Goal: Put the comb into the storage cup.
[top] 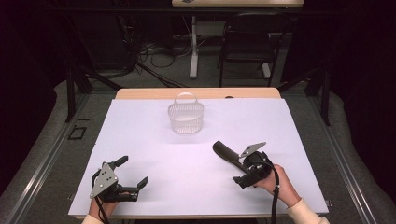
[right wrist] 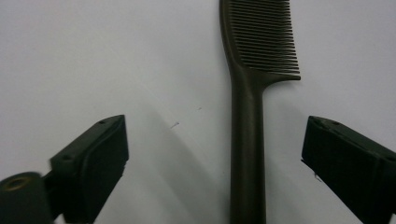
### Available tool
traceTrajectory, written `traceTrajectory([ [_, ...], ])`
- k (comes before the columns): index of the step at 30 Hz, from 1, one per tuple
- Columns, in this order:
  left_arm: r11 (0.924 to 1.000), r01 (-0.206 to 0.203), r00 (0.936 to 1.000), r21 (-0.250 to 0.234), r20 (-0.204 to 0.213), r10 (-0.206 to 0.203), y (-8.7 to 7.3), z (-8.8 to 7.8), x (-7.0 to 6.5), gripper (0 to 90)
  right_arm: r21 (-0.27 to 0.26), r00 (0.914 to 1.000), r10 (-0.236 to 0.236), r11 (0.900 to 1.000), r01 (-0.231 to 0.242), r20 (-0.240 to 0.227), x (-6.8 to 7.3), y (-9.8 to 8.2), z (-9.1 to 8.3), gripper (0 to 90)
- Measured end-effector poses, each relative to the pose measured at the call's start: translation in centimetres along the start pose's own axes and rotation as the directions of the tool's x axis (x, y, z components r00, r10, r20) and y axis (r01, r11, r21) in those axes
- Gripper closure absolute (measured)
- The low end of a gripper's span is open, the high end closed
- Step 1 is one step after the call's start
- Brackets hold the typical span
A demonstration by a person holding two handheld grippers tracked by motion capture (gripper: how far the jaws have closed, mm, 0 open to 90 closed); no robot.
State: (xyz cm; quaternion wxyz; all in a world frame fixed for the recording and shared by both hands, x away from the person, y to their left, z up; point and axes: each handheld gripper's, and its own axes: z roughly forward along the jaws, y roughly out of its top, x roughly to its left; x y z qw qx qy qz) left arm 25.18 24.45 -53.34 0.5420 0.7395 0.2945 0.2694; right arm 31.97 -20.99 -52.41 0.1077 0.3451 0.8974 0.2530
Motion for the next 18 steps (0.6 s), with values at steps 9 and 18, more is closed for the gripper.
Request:
traceTrajectory([
  [9,1.0,0.005,1.0,-0.002,-0.003,-0.005,0.0,0.0,0.0,0.1,0.101,0.9991,0.004,0.995,-0.008,0.042,0.0,2.0,0.2,37.0],
  [18,1.0,0.005,1.0,0.002,0.001,-0.005,0.0,0.0,0.1,0.1,0.244,0.9977,-0.022,0.97,0.006,0.064,-0.3,3.9,1.8,57.0],
])
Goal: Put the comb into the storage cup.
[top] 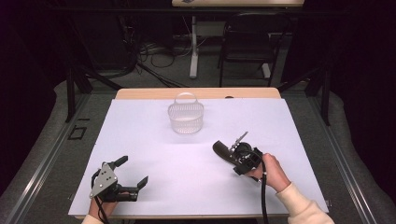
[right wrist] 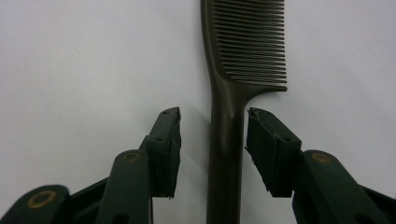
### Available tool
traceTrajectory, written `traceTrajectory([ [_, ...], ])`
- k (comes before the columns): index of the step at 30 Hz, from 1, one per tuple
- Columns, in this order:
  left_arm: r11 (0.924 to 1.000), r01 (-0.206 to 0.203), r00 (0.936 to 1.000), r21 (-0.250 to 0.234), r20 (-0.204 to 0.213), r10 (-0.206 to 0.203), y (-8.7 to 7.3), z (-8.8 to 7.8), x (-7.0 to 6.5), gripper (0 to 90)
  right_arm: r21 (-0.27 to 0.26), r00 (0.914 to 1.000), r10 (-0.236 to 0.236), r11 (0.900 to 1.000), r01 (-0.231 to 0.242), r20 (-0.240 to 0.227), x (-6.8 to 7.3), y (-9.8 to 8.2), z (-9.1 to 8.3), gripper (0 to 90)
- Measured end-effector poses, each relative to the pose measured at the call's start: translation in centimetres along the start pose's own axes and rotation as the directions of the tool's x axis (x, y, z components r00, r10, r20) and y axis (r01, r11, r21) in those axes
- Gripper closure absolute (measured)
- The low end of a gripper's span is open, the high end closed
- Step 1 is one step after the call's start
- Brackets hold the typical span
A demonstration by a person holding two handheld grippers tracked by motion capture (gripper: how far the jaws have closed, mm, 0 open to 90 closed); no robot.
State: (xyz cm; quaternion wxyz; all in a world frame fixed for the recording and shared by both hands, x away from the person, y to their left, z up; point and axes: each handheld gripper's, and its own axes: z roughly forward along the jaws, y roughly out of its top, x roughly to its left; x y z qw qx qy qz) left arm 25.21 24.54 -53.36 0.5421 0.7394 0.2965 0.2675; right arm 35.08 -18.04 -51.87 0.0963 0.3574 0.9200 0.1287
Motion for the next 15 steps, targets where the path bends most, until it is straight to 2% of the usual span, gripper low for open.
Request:
traceTrajectory([
  [4,1.0,0.0,1.0,-0.001,0.001,0.0,0.0,0.0,-0.1,0.1,0.045,0.9999,-0.014,0.999,0.013,0.005,0.0,0.6,0.5,60.1],
  [8,1.0,0.0,1.0,-0.003,0.0,0.0,0.0,0.0,-0.1,0.1,0.089,0.9999,-0.006,0.996,0.005,0.011,0.0,0.8,0.8,62.3],
  [11,1.0,0.002,1.0,-0.003,0.001,-0.002,0.0,0.0,-0.1,0.1,0.101,0.9997,0.006,0.995,-0.008,0.022,-0.1,0.8,1.1,64.1],
  [15,1.0,0.0,1.0,-0.002,0.002,0.0,0.0,0.0,0.0,0.1,0.095,0.9998,0.022,0.995,-0.022,0.004,-0.4,0.8,1.2,66.4],
])
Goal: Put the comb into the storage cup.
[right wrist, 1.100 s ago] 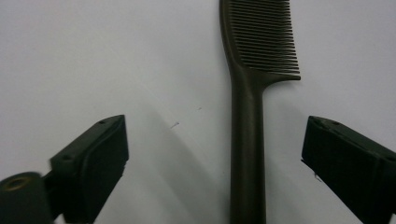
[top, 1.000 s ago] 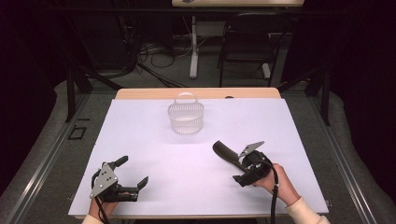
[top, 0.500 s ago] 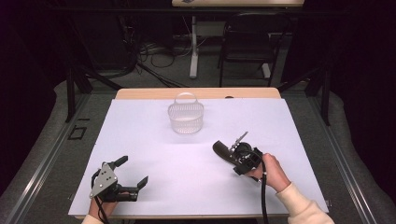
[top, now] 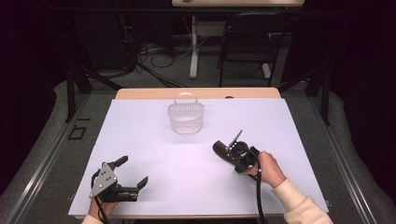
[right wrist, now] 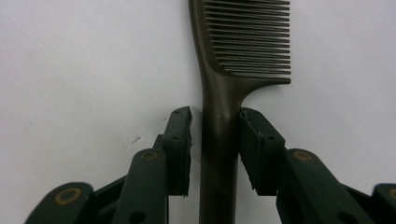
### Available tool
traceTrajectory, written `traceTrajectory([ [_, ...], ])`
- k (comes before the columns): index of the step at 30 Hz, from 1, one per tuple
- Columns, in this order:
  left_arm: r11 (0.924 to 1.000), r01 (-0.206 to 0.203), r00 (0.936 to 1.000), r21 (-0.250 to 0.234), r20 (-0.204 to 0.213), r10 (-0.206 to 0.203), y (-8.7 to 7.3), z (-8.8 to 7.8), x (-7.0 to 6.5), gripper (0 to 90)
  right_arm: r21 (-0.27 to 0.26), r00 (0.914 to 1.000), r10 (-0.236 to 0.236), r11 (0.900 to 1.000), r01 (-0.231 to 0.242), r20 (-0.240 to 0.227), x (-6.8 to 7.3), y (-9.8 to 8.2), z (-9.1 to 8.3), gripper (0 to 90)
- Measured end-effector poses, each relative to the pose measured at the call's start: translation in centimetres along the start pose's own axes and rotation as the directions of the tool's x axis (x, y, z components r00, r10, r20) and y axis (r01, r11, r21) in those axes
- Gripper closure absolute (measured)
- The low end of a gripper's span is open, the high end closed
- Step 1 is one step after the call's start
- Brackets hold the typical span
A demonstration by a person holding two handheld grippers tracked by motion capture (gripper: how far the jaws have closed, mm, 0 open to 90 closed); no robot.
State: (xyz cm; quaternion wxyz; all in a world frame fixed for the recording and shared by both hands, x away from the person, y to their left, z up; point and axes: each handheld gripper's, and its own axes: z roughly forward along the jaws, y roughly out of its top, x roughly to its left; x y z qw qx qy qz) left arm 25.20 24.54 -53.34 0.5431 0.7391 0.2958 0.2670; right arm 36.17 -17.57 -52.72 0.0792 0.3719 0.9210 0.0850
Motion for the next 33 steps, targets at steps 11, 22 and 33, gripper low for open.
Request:
traceTrajectory([
  [11,1.0,0.002,1.0,0.003,0.006,-0.002,0.0,0.1,0.0,0.1,-0.029,0.9987,0.026,0.999,-0.027,-0.044,-0.5,-0.4,-0.1,72.1],
  [22,1.0,0.002,1.0,0.001,0.003,-0.002,0.0,0.0,0.0,0.1,-0.09,0.999,0.024,0.996,-0.027,-0.038,-0.6,-0.7,-1.1,72.2],
  [33,1.0,-0.001,1.0,0.001,0.004,0.001,0.0,0.0,-0.1,0.1,-0.146,0.9985,0.03,0.989,-0.037,-0.045,-0.8,-1.2,-1.9,72.3],
])
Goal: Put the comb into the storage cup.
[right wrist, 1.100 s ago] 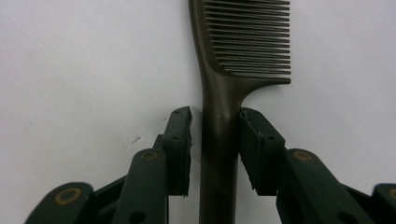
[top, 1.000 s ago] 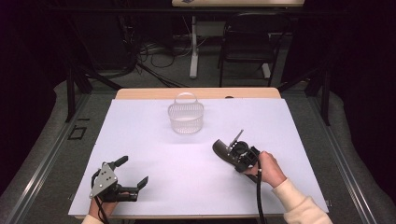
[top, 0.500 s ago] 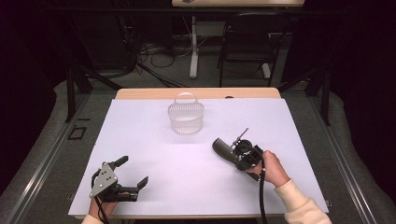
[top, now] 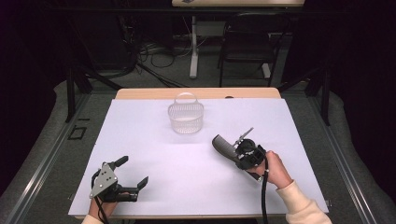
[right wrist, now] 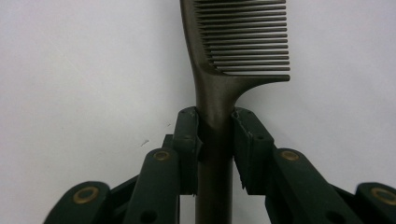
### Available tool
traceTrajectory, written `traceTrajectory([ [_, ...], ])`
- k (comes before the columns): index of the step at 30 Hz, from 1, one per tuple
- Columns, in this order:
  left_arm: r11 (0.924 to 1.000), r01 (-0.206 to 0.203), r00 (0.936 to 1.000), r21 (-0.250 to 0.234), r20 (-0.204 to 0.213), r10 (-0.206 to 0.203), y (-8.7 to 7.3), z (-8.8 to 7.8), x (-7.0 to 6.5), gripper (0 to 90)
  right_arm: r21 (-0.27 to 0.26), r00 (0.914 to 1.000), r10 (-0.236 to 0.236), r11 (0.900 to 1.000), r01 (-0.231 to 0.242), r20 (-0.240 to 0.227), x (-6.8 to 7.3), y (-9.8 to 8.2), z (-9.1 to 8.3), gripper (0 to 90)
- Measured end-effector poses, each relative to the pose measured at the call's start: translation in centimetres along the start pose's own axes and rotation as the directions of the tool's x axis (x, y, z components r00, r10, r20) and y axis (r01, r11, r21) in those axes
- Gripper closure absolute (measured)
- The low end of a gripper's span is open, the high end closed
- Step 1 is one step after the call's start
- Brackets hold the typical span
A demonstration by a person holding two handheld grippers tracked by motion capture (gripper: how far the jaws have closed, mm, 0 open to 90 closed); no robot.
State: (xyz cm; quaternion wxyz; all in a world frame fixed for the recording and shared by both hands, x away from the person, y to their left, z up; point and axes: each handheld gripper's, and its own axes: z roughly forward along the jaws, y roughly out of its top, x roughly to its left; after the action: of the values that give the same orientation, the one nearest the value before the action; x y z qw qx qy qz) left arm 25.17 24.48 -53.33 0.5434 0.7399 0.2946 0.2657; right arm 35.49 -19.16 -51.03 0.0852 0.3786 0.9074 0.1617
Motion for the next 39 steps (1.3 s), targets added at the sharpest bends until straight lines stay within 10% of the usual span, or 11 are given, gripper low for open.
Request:
traceTrajectory([
  [39,1.0,0.003,1.0,0.001,0.006,-0.003,0.0,0.0,0.1,0.1,-0.203,0.9999,-0.004,0.979,0.001,-0.013,0.0,-0.5,-2.1,72.5],
])
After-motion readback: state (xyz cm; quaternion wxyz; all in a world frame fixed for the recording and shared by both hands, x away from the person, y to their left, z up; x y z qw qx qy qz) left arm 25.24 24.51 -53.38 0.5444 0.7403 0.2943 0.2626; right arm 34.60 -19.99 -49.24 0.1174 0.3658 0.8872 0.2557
